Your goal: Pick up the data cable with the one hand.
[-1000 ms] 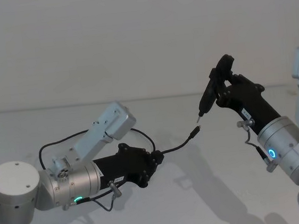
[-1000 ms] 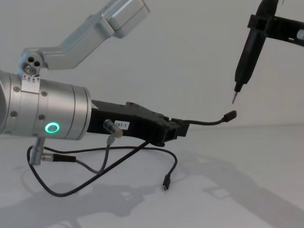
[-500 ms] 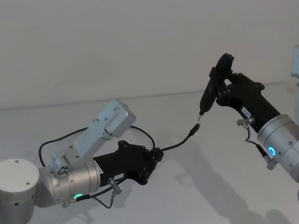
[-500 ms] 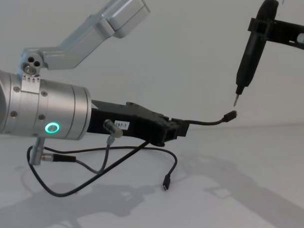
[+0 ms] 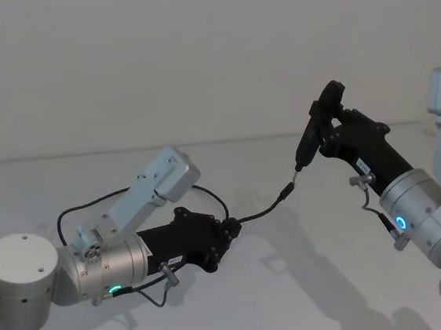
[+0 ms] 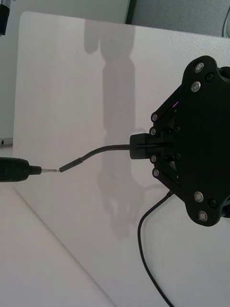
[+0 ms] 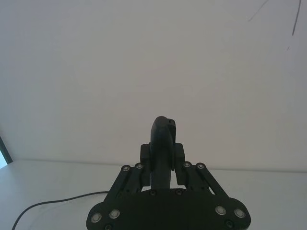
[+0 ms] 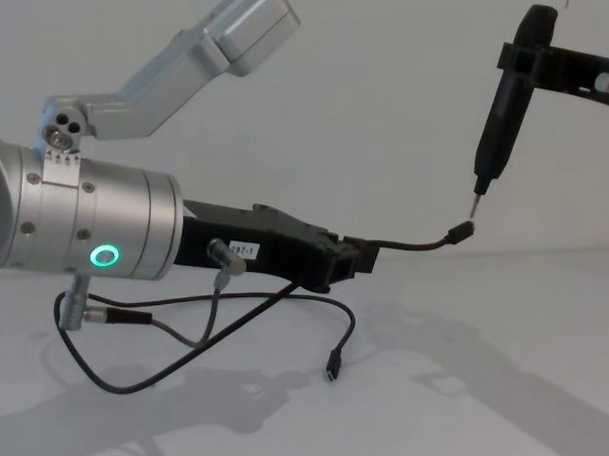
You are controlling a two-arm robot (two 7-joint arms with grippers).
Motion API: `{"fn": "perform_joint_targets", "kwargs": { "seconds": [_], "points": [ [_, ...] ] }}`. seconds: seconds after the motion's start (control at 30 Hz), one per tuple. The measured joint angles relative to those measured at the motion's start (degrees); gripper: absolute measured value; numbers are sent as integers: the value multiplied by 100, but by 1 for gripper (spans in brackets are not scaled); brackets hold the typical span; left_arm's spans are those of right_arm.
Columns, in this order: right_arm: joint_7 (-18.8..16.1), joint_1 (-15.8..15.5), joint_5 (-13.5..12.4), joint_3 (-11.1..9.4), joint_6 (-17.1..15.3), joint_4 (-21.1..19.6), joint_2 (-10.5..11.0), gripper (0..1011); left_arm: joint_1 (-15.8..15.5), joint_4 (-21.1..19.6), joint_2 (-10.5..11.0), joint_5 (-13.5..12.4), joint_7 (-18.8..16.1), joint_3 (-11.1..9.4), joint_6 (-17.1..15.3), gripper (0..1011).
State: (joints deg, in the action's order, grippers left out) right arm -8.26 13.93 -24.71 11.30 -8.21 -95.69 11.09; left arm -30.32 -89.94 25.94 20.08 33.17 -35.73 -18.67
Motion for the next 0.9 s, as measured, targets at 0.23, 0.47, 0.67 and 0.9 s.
{"fn": "perform_joint_targets", "kwargs": {
  "seconds": [0.23,0.47,0.67,0.9],
  "points": [
    [-6,33,0,-2,-2,55,-4,279,0,0,0,0,0,0,0,40],
    [-23,67,-5,3,1,107,-5,279,0,0,0,0,0,0,0,40],
    [-28,76,-5,5,4,127,3,279,0,0,0,0,0,0,0,40],
    [-29,61,1,0,6,128,19,279,0,0,0,0,0,0,0,40]
  ]
}}
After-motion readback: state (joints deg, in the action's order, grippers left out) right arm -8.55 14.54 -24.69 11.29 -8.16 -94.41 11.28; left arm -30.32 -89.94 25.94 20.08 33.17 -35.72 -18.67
